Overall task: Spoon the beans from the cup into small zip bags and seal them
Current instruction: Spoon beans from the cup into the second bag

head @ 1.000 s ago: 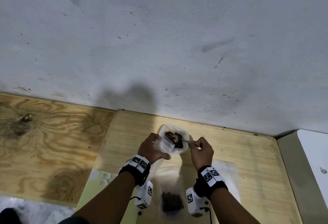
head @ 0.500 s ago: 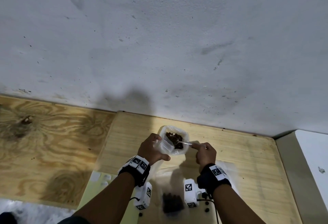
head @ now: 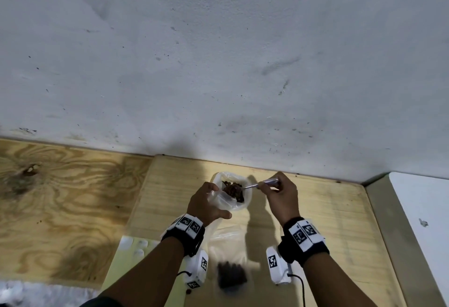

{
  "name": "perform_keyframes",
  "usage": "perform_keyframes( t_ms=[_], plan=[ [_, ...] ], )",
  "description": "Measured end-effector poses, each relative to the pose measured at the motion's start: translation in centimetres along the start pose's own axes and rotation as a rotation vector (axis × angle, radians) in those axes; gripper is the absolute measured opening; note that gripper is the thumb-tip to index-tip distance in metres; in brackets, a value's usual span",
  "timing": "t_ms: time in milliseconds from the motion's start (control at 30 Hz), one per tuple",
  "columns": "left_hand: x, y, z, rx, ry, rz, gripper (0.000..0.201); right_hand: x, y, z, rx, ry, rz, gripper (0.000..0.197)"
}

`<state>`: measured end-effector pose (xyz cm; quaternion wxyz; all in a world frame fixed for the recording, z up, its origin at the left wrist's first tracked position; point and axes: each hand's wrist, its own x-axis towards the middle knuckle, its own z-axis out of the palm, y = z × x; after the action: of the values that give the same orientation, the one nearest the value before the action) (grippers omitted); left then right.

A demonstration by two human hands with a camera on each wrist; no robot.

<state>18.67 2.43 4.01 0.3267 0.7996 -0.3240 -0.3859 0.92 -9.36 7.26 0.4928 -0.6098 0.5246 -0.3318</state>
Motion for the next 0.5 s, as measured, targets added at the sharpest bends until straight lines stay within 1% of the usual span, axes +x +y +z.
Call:
perform_keyframes(
  t_ms=[67, 133, 167, 233, 300, 367, 400, 433, 500],
  plan=[
    [-0.1, -0.1, 0.1, -0.003, 0.010, 0.002, 0.071, -0.5, -0.5, 0.5, -0.069, -0.083, -0.087, 0.029],
    [-0.1, -0.2, 0.1, -0.010, 0.021, 0.006, 0.072, -0.8, -0.8, 0.8, -0.096, -0.133, -0.140, 0.026],
    [-0.2, -0.3, 0.1, -0.018, 0.025, 0.001, 0.073, -0.9, -0.9, 0.9, -0.091, -0.130, -0.153, 0.024],
    [-0.2, -0.3, 0.0, -0.035, 0.029, -0.014, 0.073, -0.7, -0.9, 0.7, -0.028, -0.059, -0.137, 0.021],
    [-0.2, -0.4, -0.1, -0.048, 0.034, -0.023, 0.073, -0.5, -0.5, 0.6, 0.138, 0.082, -0.027, 0.018],
    [-0.3, -0.5, -0.3, -0.061, 0.044, -0.028, 0.073, -0.3, 0.3, 0.4, 0.279, 0.235, 0.148, 0.015],
    [-0.3, -0.6, -0.4, -0.065, 0.050, -0.032, 0.073, -0.3, 0.9, 0.4, 0.296, 0.283, 0.242, 0.015],
    [-0.4, -0.6, -0.5, -0.068, 0.055, -0.035, 0.073, -0.4, 1.5, 0.4, 0.284, 0.303, 0.327, 0.017],
    [-0.6, -0.6, -0.6, -0.078, 0.067, -0.031, 0.073, -0.5, 2.5, 0.7, 0.215, 0.272, 0.443, 0.022]
  ],
)
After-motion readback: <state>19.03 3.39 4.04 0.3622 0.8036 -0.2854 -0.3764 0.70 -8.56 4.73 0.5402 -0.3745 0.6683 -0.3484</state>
